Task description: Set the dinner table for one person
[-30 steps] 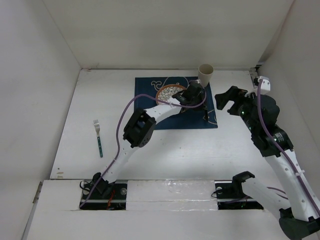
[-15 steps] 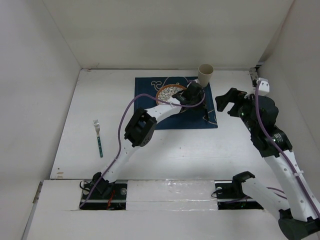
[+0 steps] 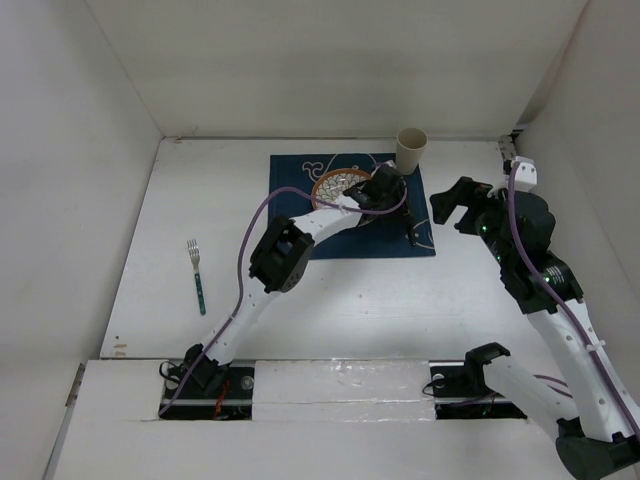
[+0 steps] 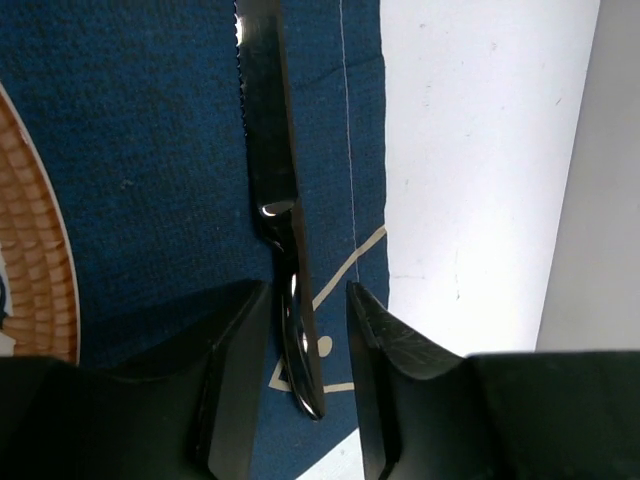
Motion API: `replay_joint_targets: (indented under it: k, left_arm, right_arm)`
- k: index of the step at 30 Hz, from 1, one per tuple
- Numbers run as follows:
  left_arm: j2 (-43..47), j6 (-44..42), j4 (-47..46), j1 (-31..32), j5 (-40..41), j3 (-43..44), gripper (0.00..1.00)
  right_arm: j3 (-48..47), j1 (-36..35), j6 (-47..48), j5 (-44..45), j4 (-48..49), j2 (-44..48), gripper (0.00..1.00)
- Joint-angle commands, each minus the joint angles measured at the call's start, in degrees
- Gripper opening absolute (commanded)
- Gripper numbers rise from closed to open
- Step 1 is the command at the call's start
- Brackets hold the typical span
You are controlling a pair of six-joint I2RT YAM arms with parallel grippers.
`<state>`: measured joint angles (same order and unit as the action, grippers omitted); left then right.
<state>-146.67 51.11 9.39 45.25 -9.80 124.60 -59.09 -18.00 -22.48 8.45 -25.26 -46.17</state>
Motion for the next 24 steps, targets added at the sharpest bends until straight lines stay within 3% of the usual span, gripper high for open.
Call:
replay_joint_targets:
  k: [1, 7, 11, 14, 15, 16, 20, 22, 24]
  left_arm:
    - [1.4, -0.2, -1.7, -0.3, -1.6, 2.7, 0.33]
    - [5.2, 0.3, -2.4, -0.3, -1.6, 0.0, 0.35]
    - [11.2, -1.3, -2.9, 1.4, 0.6, -1.9, 0.47]
    - [18.4, -3.3, -1.7, 2.1, 4.6, -4.7, 0.79]
    - [20.5, -4.0, -1.7, 2.1, 5.2, -6.3, 0.98]
    - [22.5, -4.8, -0.6, 2.1, 6.5, -8.4, 1.00]
    - [31.0, -10.3, 11.0, 2.1, 20.9, -7.9, 1.00]
    - [36.5, -10.3, 16.8, -0.3, 33.4, -8.8, 1.00]
    - [43.8, -8.5, 21.1, -5.7, 42.4, -17.5, 1.00]
  right_arm:
    - [0.1, 0.3, 0.7, -1.2, 3.2, -0.1, 1.00]
    - [0.1, 0.9, 0.7, -1.2, 3.2, -0.1, 1.00]
    - [0.1, 0.9, 0.7, -1.2, 3.2, 0.6, 1.00]
    - [0.1, 0.9, 1.2, -1.2, 3.7, 2.7, 1.00]
    - [0.1, 0.9, 1.2, -1.8, 4.2, 3.5, 1.00]
    - [0.1, 0.9, 1.2, -2.4, 4.9, 4.3, 1.00]
    - [4.7, 1.4, 1.2, -4.9, 9.4, 8.1, 1.00]
    - [5.3, 1.4, 0.7, -5.7, 10.1, 8.1, 1.00]
    - [6.1, 1.4, -0.1, -8.7, 11.3, 7.3, 1.00]
